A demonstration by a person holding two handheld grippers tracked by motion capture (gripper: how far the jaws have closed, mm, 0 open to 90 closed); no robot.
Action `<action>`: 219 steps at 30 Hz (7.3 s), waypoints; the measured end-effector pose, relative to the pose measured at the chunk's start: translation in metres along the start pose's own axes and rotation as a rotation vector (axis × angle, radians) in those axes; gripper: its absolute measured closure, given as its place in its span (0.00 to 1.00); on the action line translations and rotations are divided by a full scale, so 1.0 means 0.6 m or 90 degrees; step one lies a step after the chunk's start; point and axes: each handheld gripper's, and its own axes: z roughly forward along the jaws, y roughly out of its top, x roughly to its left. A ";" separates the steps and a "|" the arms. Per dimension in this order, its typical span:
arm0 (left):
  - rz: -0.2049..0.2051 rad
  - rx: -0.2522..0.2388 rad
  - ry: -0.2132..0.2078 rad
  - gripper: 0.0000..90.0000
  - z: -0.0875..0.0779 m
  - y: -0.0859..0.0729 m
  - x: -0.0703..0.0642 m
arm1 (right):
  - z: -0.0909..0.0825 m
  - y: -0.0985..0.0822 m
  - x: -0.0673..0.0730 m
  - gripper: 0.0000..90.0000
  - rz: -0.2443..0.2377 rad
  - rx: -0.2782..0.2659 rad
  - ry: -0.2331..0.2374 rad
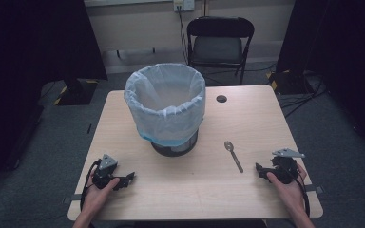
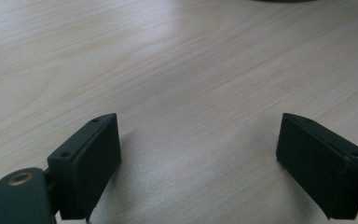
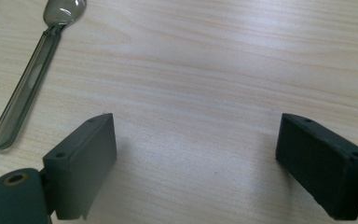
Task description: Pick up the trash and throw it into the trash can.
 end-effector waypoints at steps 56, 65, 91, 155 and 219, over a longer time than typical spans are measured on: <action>0.003 0.001 -0.002 0.15 0.000 0.000 0.001 | 0.046 0.074 0.121 0.89 -0.126 0.031 0.133; 0.004 0.001 -0.004 0.15 0.000 0.000 0.001 | 0.046 0.077 0.118 0.89 -0.103 0.016 0.152; 0.005 0.001 -0.005 0.15 -0.001 0.000 0.002 | -0.037 0.163 0.115 0.89 -0.077 -0.114 0.214; 0.007 0.001 -0.006 0.15 -0.001 0.000 0.002 | -0.099 0.515 0.305 0.89 -0.208 -0.232 0.380; 0.008 0.000 -0.005 0.15 -0.001 -0.001 0.002 | -0.113 0.301 0.094 0.20 -0.056 -0.196 0.230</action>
